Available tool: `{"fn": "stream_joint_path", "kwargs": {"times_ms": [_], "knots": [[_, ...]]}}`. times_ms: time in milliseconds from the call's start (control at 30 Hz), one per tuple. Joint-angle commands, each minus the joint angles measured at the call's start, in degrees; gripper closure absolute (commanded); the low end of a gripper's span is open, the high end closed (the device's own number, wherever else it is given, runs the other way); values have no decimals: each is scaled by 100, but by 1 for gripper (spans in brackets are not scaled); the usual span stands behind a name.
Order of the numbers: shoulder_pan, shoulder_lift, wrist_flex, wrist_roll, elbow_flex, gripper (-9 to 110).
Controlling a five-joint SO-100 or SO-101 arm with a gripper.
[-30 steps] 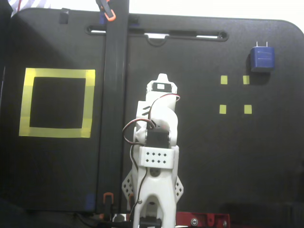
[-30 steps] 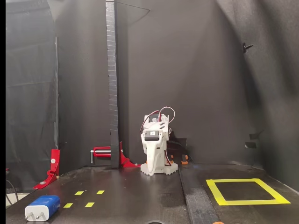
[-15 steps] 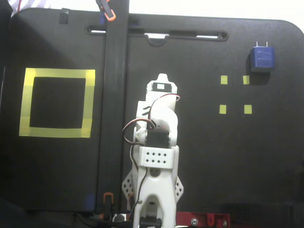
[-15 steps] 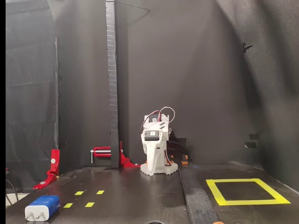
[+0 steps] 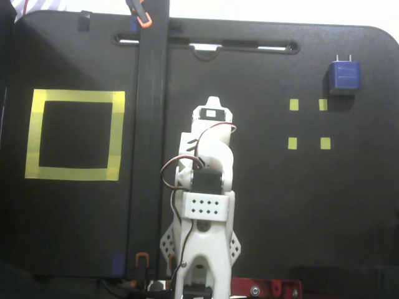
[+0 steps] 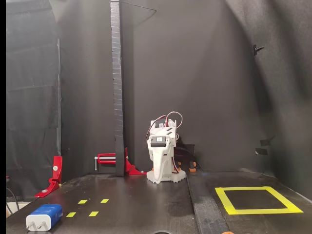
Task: Grasp the block and place it in the designated area.
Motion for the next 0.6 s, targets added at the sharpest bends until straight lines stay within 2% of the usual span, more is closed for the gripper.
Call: {"fn": "stream_joint_path", "kwargs": {"times_ms": [0,333,567], "knots": [[0,26,0,-35,18,101],[-9,26,-88,-167,18,101],[0,26,-1248,-229,18,101]]}}
